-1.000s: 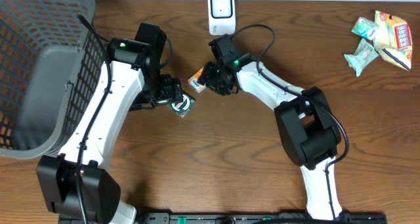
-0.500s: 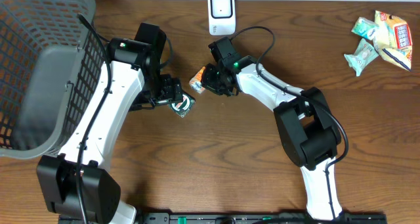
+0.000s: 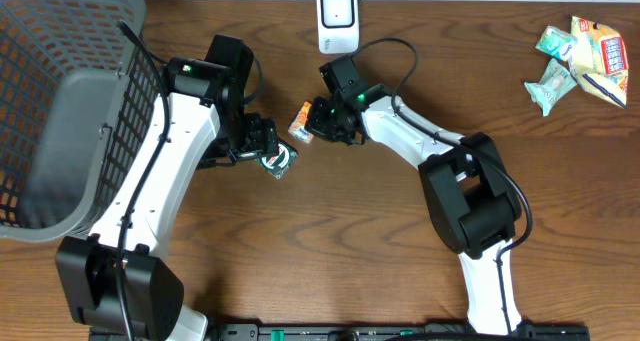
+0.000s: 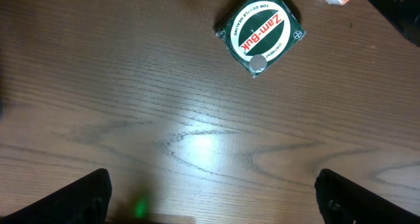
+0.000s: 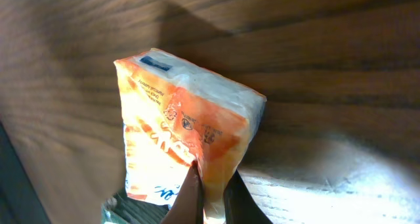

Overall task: Scan the item barcode
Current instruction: 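Lift the orange tissue pack and pull it rightward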

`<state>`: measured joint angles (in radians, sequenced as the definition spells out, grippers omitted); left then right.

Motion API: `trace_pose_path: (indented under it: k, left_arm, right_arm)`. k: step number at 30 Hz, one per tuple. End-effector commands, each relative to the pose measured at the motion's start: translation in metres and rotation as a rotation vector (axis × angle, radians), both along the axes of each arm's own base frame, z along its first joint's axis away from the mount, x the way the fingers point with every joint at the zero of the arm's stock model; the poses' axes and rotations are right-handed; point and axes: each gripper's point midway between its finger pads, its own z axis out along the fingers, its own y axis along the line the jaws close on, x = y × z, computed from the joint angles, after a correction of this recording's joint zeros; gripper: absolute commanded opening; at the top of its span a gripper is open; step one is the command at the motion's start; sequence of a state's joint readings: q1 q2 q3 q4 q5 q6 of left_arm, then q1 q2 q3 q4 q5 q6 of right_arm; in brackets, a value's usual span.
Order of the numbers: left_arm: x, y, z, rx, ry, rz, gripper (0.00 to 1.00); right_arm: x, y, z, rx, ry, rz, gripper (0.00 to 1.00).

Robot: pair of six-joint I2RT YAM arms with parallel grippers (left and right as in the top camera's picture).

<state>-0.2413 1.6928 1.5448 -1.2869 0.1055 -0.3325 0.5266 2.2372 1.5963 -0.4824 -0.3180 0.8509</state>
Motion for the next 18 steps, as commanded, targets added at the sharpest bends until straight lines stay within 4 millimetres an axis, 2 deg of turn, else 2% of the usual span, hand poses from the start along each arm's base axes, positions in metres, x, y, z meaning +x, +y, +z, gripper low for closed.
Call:
trace_pose_path:
  k: [1, 3, 8, 13, 16, 18]
  left_arm:
    - [0.001, 0.000, 0.002, 0.002, -0.001, -0.006, 0.98]
    - [0.001, 0.000, 0.002, 0.002, -0.001, -0.006, 0.98]
    - [0.001, 0.000, 0.002, 0.002, -0.001, -0.006, 0.98]
    - [0.001, 0.000, 0.002, 0.002, -0.001, -0.006, 0.97]
    - [0.001, 0.000, 0.002, 0.002, -0.001, -0.006, 0.98]
    - [0.001, 0.000, 0.002, 0.002, -0.001, -0.006, 0.97]
  right_arm:
    - [-0.017, -0.013, -0.028, -0.006, 0.032, 0.160, 0.01]
    - [-0.016, -0.006, -0.017, 0.096, -0.002, 0.261, 0.01]
    - [-0.015, -0.008, 0.003, 0.272, -0.033, 0.379, 0.01]
    - [-0.024, -0.004, 0.059, 0.647, -0.184, 0.615, 0.01]
    - [-0.025, -0.018, 0.090, 0.830, -0.266, 0.675, 0.01]
    - [-0.023, -0.028, 0.100, 0.890, -0.283, 0.670, 0.01]
